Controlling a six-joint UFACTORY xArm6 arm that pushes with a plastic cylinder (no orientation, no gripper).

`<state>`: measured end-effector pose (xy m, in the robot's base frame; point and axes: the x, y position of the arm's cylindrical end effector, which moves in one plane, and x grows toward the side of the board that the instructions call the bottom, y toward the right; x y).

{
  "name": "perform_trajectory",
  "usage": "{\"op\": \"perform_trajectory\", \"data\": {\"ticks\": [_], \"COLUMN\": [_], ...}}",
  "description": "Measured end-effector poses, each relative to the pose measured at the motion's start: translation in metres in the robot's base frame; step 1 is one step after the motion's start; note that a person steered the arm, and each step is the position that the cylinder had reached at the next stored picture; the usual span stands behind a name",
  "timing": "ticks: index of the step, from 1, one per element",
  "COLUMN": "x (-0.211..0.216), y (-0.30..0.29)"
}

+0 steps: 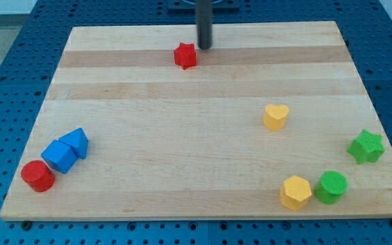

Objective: Move the red star towards the left side

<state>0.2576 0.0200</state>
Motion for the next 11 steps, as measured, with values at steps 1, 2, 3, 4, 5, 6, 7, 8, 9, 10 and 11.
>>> {"op": "perform_trajectory", "data": {"ticks": [1, 2, 3, 4, 5, 6, 7, 8, 9, 10, 11], "x": [0.014, 0.014, 0.036, 0.045, 0.045, 0.045, 0.045, 0.042, 0.040, 0.040, 0.040], "y": [0.006, 0.006, -0.012, -0.023, -0.030, -0.046, -0.066, -0.088, -0.112, -0.136, -0.160]}}
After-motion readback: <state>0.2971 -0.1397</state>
